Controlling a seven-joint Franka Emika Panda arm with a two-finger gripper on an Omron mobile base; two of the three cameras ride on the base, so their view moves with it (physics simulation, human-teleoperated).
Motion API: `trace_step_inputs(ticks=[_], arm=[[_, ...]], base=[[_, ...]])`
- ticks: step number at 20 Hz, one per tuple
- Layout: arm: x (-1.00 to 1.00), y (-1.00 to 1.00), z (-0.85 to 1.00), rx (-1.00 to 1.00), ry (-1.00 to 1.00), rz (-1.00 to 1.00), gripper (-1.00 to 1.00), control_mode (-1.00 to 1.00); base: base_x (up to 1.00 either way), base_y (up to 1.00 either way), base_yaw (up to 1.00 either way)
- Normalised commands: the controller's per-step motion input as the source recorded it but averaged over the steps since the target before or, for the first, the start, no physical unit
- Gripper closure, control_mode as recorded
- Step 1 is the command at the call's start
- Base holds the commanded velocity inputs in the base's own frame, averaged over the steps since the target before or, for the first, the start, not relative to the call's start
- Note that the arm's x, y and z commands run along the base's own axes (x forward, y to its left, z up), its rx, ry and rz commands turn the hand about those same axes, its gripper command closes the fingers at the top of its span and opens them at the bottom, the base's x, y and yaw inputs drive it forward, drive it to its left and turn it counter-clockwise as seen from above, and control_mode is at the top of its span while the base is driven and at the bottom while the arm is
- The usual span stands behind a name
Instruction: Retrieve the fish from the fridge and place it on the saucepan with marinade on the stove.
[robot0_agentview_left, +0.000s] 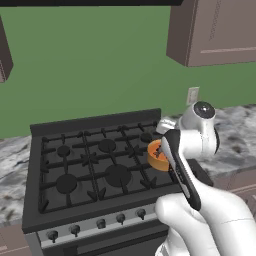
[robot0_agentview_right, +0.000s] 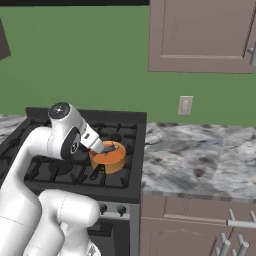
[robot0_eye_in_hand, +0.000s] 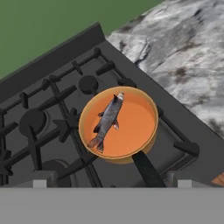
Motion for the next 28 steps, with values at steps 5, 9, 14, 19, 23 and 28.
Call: trace_step_inputs(ticks=[5,9,14,19,23,28], arm=[[0.21,0.0,-0.03,0.0,0.03,0.0,-1.0,-1.0],[0.69,-0.03,-0.25,0.0,0.12,0.0,-1.0,-1.0],[0.67,-0.05,-0.32,0.0,0.1,0.0,-1.0,-1.0],[0.6,-0.14,-0.32,0.0,0.15,0.0,-1.0,-1.0],[0.46,-0.08,-0.44,0.0,0.15,0.0,-1.0,-1.0],[0.57,0.0,-0.38,0.0,0.11,0.0,1.0,-1.0]], base=[[0.0,0.0,0.0],[0.0,0.0,0.0],[0.0,0.0,0.0],[0.0,0.0,0.0],[0.0,0.0,0.0],[0.0,0.0,0.0]])
